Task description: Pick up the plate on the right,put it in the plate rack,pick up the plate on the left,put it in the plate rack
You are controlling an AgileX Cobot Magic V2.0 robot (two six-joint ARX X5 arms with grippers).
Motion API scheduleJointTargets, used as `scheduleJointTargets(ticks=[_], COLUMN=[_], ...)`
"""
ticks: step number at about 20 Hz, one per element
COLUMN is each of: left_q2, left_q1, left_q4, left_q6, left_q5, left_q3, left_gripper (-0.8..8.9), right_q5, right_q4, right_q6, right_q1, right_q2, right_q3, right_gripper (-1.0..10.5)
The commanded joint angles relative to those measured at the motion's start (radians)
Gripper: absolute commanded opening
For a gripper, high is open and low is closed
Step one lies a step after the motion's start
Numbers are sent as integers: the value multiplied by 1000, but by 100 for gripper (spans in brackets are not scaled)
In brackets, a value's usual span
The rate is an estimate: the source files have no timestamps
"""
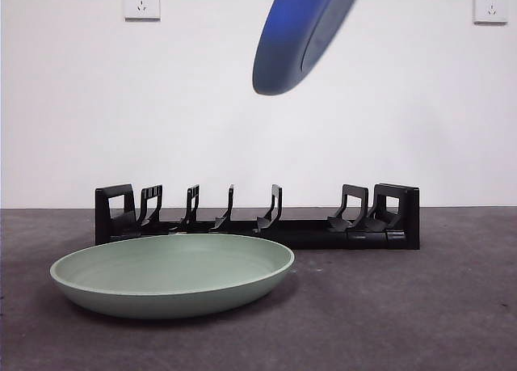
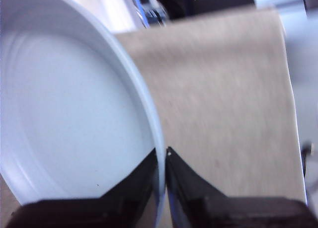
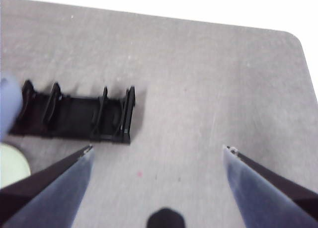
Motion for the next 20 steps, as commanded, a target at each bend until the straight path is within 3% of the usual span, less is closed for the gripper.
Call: scheduleJointTargets(ticks=[1,4,7,9,11,15,20], left_q2=[-18,-34,-39,-32,-16,23,133], left_q1=[79,212,355,445,525,650,674], left_q4=[98,200,246,246,229,216,216], left_q6=[-220,-389,-477,-491,-500,-499,-457], left_q5=[64,172,240,348,381,488,544], left_q3=[3,3,3,3,2,2,2], left_gripper=[-8,-8,-8,-8,-8,-8,-8], right_q5=[-7,-93,-194,-277,-360,-394,-408], right_q4=[-27,-49,-19,43,101,204,327], right_q6=[8,16,16,18,31,39,80], right_q1=[0,0,0,1,1,2,3], right_q2=[-12,-26,-53,-72,-79,-79,-79], right_q3=[-14,-77,-229,-353,-467,-662,-818], right_gripper=[441,440,440,440,440,440,439])
